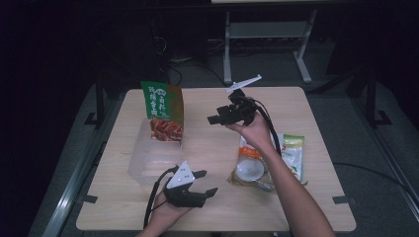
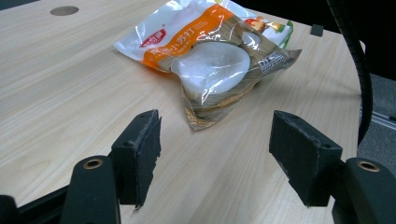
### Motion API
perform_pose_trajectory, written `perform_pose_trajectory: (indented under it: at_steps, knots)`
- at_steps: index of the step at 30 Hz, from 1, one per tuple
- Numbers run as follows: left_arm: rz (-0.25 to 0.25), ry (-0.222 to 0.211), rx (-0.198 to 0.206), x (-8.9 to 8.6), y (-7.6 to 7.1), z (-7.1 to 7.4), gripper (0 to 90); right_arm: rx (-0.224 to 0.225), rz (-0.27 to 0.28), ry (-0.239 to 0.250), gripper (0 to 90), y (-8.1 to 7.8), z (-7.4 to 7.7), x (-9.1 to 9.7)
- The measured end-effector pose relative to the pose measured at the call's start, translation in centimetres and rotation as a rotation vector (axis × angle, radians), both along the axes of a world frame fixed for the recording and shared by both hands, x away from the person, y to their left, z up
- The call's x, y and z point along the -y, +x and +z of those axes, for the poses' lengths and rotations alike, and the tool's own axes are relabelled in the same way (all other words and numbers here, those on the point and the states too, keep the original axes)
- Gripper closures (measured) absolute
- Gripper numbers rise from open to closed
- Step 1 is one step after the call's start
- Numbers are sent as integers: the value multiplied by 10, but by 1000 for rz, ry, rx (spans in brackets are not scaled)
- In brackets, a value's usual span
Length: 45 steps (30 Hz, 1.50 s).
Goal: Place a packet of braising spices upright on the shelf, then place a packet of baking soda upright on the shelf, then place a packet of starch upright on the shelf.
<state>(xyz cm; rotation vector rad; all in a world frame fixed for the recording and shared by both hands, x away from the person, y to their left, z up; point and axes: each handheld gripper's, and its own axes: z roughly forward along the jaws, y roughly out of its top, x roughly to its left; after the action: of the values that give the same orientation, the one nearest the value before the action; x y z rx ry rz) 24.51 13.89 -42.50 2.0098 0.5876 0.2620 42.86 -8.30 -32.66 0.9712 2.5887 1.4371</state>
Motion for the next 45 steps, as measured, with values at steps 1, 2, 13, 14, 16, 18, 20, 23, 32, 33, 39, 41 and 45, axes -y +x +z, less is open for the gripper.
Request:
perform_pose_trajectory:
  at_steps: [1, 2, 13, 14, 16, 18, 20, 23, 32, 33, 39, 41, 45]
  knots:
    - [-2, -1, 1, 0, 0, 0, 332, 0, -5, 1, 356, -2, 0, 4]
    - [-5, 4, 4, 0, -1, 0, 332, 0, -6, -2, 356, -4, 0, 7]
    - [-17, 14, 10, 3, 0, -1, 330, -3, -20, -36, 327, -27, -1, 42]
    - [-16, 12, 7, 3, 0, -1, 330, -12, -27, -34, 322, -29, -1, 45]
    - [-18, 14, 10, 3, -1, -1, 330, -21, -28, -36, 322, -33, -2, 52]
    - [-17, 12, 13, 2, 0, -1, 330, -18, -33, -43, 318, -37, -2, 59]
    - [-13, 8, 5, 1, 2, -1, 329, -25, -41, -43, 314, -41, -4, 67]
    - [-13, 18, 8, 0, 3, -2, 328, -42, -58, -54, 306, -44, -9, 79]
    - [-9, 16, -6, 4, 3, -2, 313, -79, -112, -74, 294, -55, -24, 110]
    - [-11, 18, -6, 5, 3, -2, 313, -86, -116, -76, 293, -56, -25, 113]
    - [-8, 16, -14, 9, 4, -3, 308, -98, -150, -104, 295, -61, -34, 126]
    - [-12, 17, -9, 11, 3, -3, 307, -114, -180, -117, 299, -63, -40, 135]
    - [-16, 21, -14, 12, 3, -3, 307, -139, -225, -142, 306, -64, -48, 149]
